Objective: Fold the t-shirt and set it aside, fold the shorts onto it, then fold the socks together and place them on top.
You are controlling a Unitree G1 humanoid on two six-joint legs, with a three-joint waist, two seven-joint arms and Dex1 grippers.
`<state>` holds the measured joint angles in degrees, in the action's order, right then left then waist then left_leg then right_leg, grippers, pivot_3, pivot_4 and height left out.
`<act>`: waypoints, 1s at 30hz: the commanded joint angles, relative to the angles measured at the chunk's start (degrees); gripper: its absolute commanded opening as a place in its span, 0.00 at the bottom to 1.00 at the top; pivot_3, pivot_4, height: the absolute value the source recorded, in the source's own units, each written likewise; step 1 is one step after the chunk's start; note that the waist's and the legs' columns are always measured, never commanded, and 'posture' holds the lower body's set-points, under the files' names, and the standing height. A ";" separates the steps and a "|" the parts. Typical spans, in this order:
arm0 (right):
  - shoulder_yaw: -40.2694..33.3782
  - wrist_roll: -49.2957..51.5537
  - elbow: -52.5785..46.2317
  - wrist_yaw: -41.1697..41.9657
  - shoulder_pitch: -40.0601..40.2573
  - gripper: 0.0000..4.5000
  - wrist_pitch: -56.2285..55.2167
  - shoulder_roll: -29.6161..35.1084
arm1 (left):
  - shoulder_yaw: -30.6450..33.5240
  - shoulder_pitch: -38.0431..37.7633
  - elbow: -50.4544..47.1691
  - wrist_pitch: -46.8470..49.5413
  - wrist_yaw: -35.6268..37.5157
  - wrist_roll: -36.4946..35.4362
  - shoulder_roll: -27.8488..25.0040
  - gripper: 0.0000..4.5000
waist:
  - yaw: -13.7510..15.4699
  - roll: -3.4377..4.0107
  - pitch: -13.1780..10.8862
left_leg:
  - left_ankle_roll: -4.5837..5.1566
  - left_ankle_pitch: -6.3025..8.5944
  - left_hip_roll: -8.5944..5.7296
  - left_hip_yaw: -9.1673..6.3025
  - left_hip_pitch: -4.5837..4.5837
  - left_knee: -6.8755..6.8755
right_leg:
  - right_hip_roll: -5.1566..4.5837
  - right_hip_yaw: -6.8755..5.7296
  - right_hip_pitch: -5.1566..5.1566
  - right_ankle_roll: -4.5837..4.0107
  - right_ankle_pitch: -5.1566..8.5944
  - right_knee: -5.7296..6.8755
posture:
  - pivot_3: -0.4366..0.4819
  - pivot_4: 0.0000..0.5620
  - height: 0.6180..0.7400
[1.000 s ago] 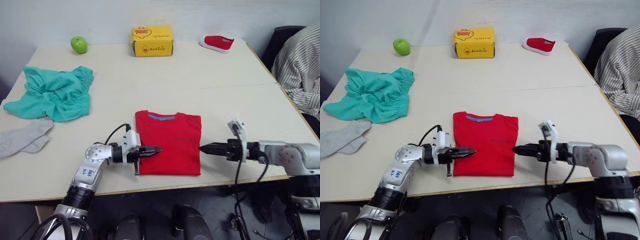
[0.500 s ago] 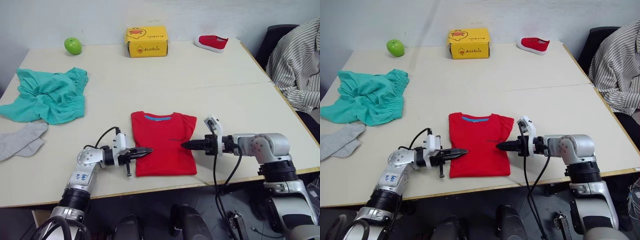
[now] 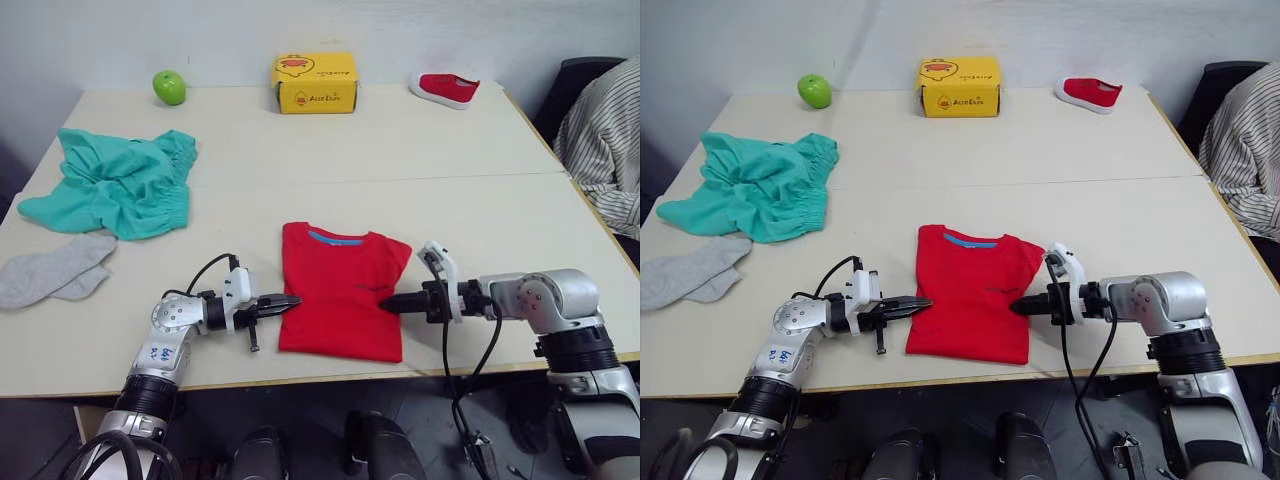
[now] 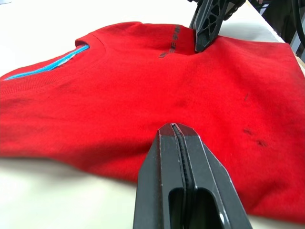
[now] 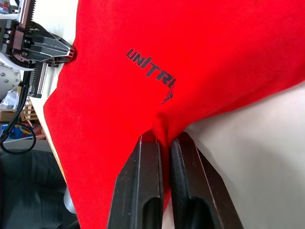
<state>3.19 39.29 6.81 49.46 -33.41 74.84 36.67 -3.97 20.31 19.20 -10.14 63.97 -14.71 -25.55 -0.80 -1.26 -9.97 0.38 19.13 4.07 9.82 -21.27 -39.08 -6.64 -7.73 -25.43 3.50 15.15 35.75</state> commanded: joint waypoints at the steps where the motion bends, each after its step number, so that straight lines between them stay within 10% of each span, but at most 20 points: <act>1: -0.93 -0.70 1.34 -0.72 2.04 0.19 1.09 0.84 | -0.61 0.27 -1.11 -0.19 0.51 0.08 0.09 0.00 | 0.19 0.01 0.00 | 0.03 0.01 -0.02 0.01 0.00 0.00 | -0.02 0.01 0.00 0.03 -0.02 -0.02 | 0.48 0.27 1.00; 12: -8.94 4.26 0.63 0.76 6.72 0.97 7.46 7.76 | -1.95 0.87 -6.41 3.96 0.01 -1.19 1.72 0.00 | 1.13 0.04 0.01 | 0.29 0.00 -0.27 -0.01 -0.09 -0.01 | -0.26 0.03 0.02 0.22 -0.14 -0.13 | 0.48 0.27 1.00; 30: -5.85 3.32 8.48 -2.06 1.54 0.99 6.81 -10.54 | -4.48 1.37 -4.09 8.06 -3.55 4.41 0.82 0.00 | -1.75 -0.01 0.64 | 0.25 0.16 0.21 0.07 0.11 0.03 | 0.10 0.05 0.09 0.08 -0.07 -0.10 | 0.48 0.27 1.00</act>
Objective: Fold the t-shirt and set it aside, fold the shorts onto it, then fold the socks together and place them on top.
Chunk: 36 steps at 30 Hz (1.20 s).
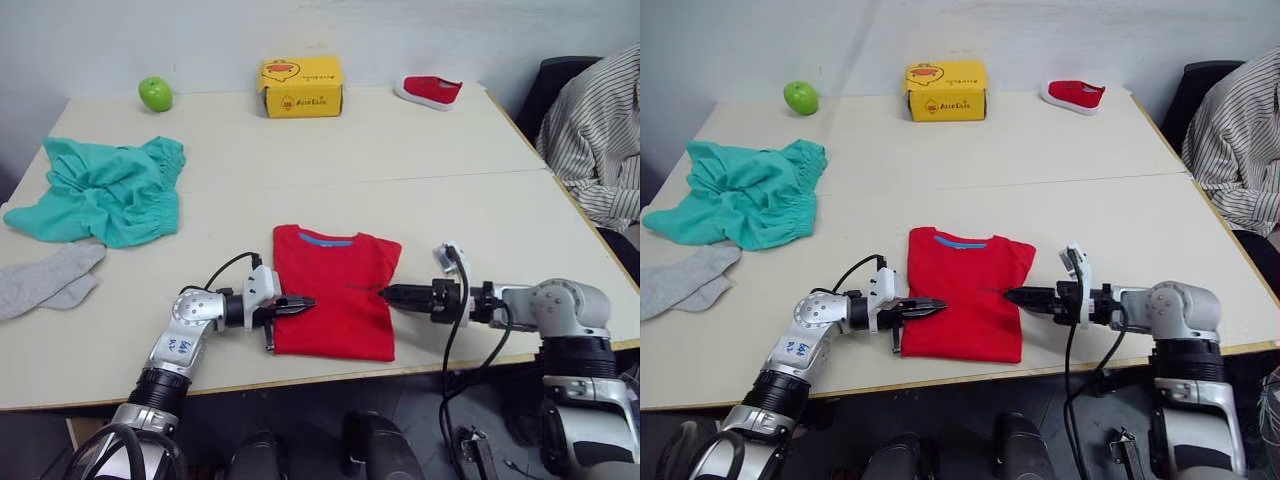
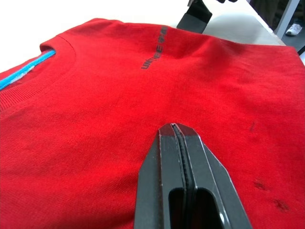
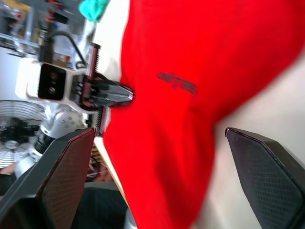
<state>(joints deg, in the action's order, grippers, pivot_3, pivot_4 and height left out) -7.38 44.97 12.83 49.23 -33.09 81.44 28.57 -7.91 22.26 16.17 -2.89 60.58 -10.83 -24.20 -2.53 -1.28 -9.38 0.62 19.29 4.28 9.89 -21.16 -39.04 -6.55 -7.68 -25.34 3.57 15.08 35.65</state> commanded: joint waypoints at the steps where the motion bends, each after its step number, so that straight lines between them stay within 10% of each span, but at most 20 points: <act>1: 4.97 -2.49 2.66 -1.91 0.98 0.99 -0.10 -3.01 | -0.47 -0.68 -1.29 1.01 -0.15 0.41 -0.60 0.00 | -0.03 0.00 0.07 | -0.02 0.01 0.03 0.00 0.00 0.00 | 0.00 0.00 0.00 -0.02 0.01 0.00 | 0.48 0.27 1.00; 8: 7.30 -2.92 1.07 -1.42 1.51 0.91 -1.64 -4.29 | -0.23 -0.79 -2.02 1.76 -0.21 0.11 -1.10 0.00 | -0.44 0.02 0.10 | -0.32 -0.06 0.13 0.00 -0.01 0.00 | 0.01 -0.01 -0.03 -0.11 0.06 0.02 | 0.48 0.27 1.00; 21: 5.83 -5.75 -3.60 -4.24 4.34 0.01 -3.30 2.01 | 0.28 -2.53 -4.42 2.26 -0.59 -0.46 -1.74 0.00 | 1.00 -0.32 0.33 | -0.24 0.00 0.01 0.01 -0.03 -0.02 | -0.02 0.00 -0.02 -0.09 0.05 -0.05 | 0.48 0.27 1.00; 27: 1.18 -5.25 -5.63 -6.64 4.21 0.01 -1.41 5.83 | 6.59 -5.28 -13.96 8.59 2.65 -11.35 -4.33 0.00 | 2.03 -0.26 0.30 | 0.22 0.10 -0.31 -0.09 -0.17 -0.03 | -0.72 0.06 -0.02 0.03 -0.04 -0.13 | 0.48 0.27 1.00; 36: -1.70 -7.62 2.05 -0.83 5.71 0.00 -7.00 22.28 | 16.09 -11.92 -29.54 22.90 4.34 -24.42 -13.97 0.56 | 2.69 0.31 -0.07 | 0.47 0.14 -0.70 0.01 -0.48 -0.03 | -0.91 -0.08 -0.07 0.38 -0.23 -0.62 | 0.48 0.27 1.00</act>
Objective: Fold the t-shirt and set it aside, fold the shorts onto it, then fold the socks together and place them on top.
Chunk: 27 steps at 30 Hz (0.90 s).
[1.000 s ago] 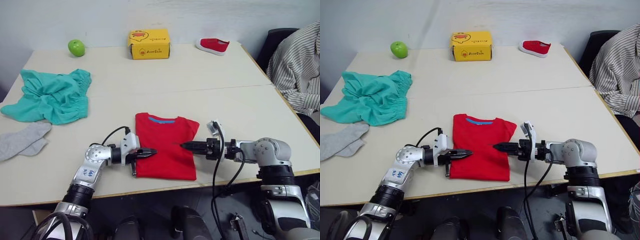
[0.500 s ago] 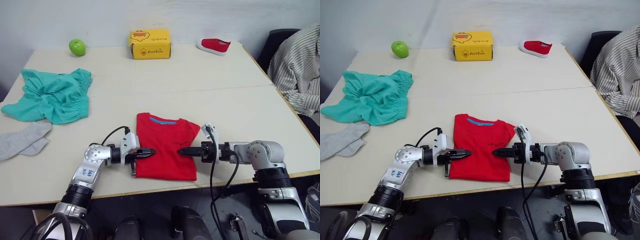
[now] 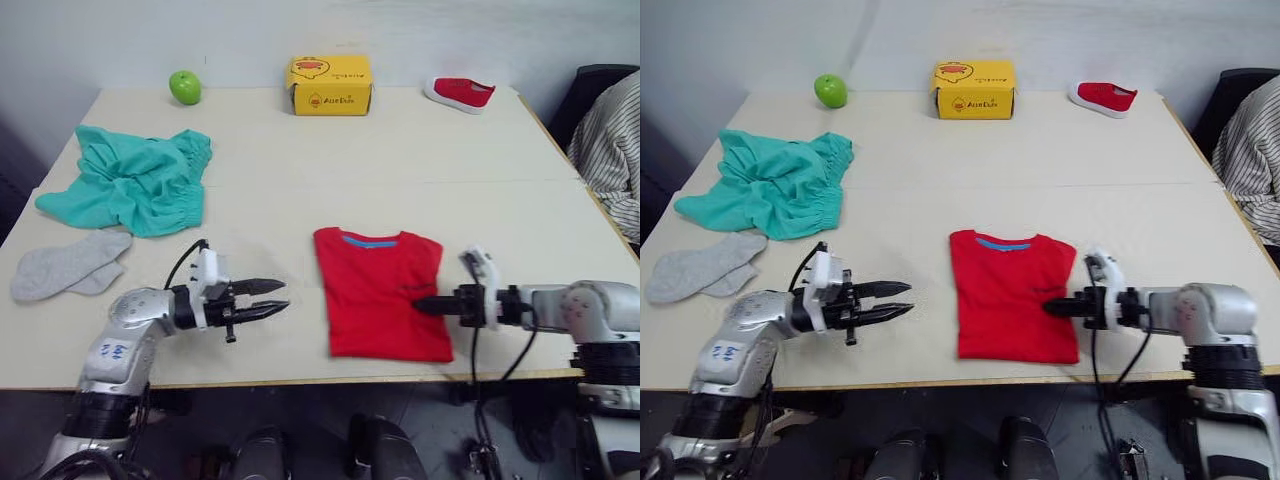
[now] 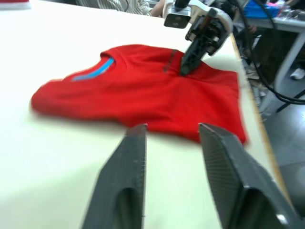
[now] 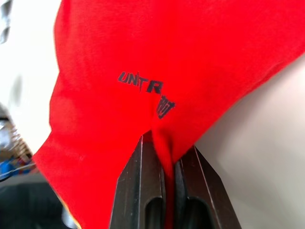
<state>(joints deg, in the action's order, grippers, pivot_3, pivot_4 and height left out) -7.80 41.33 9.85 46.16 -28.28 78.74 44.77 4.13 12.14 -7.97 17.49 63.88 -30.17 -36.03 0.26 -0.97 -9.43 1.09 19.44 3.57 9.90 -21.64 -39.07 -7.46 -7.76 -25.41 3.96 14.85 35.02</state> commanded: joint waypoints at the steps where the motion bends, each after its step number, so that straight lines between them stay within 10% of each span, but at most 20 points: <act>1: -0.59 -5.33 7.88 3.89 0.73 0.00 -6.92 8.41 | 5.17 -2.74 -6.46 3.06 1.47 -6.21 -2.97 0.63 | -0.14 0.05 -0.04 | 0.03 0.02 -0.01 0.01 -0.04 0.00 | 0.06 -0.01 0.00 0.06 -0.03 -0.10 | 0.48 0.27 1.00; 7: 6.51 -17.22 30.43 12.33 -8.25 0.00 -26.00 14.99 | 10.67 -9.00 -10.60 4.95 3.39 -9.49 -7.51 0.99 | -0.77 0.44 -0.36 | 0.12 0.07 -0.04 0.24 -0.05 0.00 | 0.37 0.15 0.00 0.31 -0.16 -0.37 | 0.48 0.27 1.00; 16: 17.24 -38.10 57.24 18.63 -23.81 0.00 -61.28 14.84 | 15.53 -13.99 -14.29 6.77 2.51 -11.62 -9.43 0.99 | -2.12 0.71 -0.69 | -0.29 -0.01 0.25 0.31 0.01 0.01 | 0.80 0.29 -0.08 0.21 -0.11 -0.27 | 0.48 0.27 1.00; 21: 16.24 -42.04 63.57 16.89 -28.78 0.00 -62.71 13.47 | 16.73 -15.65 -16.25 8.02 1.37 -12.30 -9.97 0.99 | -2.17 0.83 -0.77 | -0.35 -0.04 0.27 0.36 0.01 0.01 | 0.83 0.35 -0.14 0.13 -0.07 -0.24 | 0.48 0.27 1.00; 27: 13.18 -42.70 64.78 16.26 -29.84 0.42 -61.38 13.67 | 16.42 -15.20 -16.80 8.26 0.31 -11.84 -10.08 1.00 | -2.20 0.87 -0.79 | -0.38 -0.06 0.32 0.37 0.07 0.00 | 0.84 0.39 -0.14 0.08 -0.04 -0.14 | 0.48 0.27 1.00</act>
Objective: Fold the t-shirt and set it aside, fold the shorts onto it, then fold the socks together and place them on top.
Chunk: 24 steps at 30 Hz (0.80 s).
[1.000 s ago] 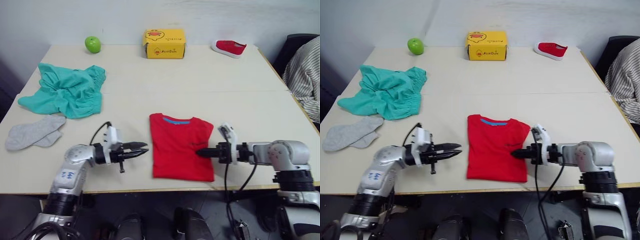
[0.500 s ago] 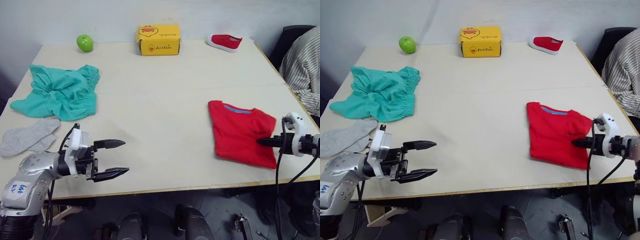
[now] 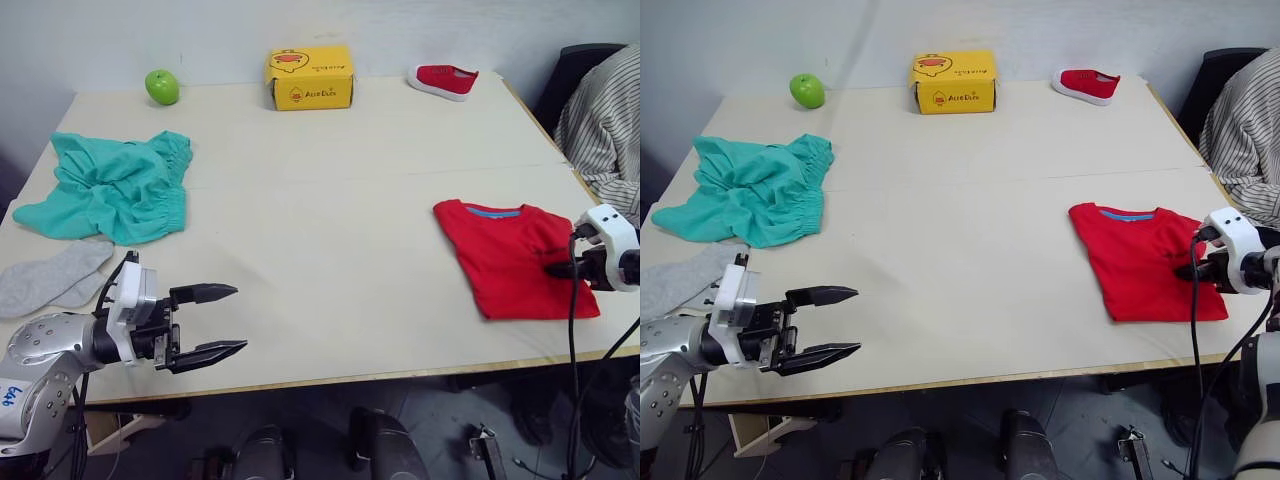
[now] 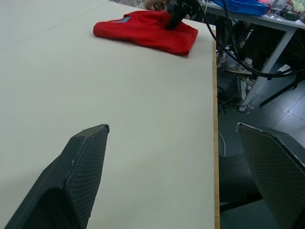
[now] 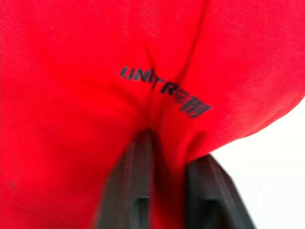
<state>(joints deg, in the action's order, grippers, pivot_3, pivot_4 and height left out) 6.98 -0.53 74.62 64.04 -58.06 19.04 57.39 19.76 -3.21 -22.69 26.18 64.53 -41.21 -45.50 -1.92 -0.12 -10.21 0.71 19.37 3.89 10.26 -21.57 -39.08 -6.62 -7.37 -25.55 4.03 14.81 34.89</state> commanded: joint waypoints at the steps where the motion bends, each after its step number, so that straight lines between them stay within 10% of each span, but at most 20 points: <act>1: -1.86 -1.38 -0.12 -2.41 0.40 0.49 -2.75 1.84 | 0.66 0.37 -2.09 -0.50 -0.43 -0.68 -0.63 1.00 | -0.06 0.02 -0.01 | -0.01 0.00 0.00 0.01 0.01 0.00 | 0.00 0.01 -0.01 0.00 0.00 0.01 | 0.48 0.27 1.00; 7: -5.21 -2.10 -1.48 -6.03 2.98 0.97 -15.01 7.61 | 1.75 0.97 -0.13 -2.02 -0.56 -0.03 -0.30 1.00 | 0.14 0.21 -0.12 | -0.04 -0.02 -0.01 0.03 0.03 0.00 | 0.00 0.02 -0.01 -0.03 0.02 0.08 | 0.48 0.27 1.00; 14: -14.60 7.36 -12.32 4.96 11.79 0.99 -34.83 8.13 | 5.87 -2.57 5.73 -5.64 -2.18 2.43 1.20 1.00 | -1.17 0.42 -0.32 | -0.16 -0.01 -0.06 0.29 0.24 0.00 | 0.21 0.23 0.03 -0.02 0.02 0.13 | 0.48 0.27 1.00; 24: -22.16 24.75 -69.01 4.49 48.33 0.99 -34.65 -9.69 | 18.02 -14.32 17.45 -16.89 -6.76 9.13 4.82 1.00 | -1.06 0.25 -0.41 | -0.48 0.02 0.55 0.44 0.42 0.11 | 0.36 0.46 -0.08 -0.18 0.10 0.28 | 0.48 0.27 1.00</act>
<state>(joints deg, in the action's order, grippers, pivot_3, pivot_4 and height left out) -13.86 22.92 10.70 69.61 -11.03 -13.71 47.78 33.72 -16.11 -6.14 11.82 58.63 -33.01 -40.99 -2.98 0.13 -10.62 0.26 19.49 4.46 10.71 -21.14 -38.96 -6.26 -6.93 -25.63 3.82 14.93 35.16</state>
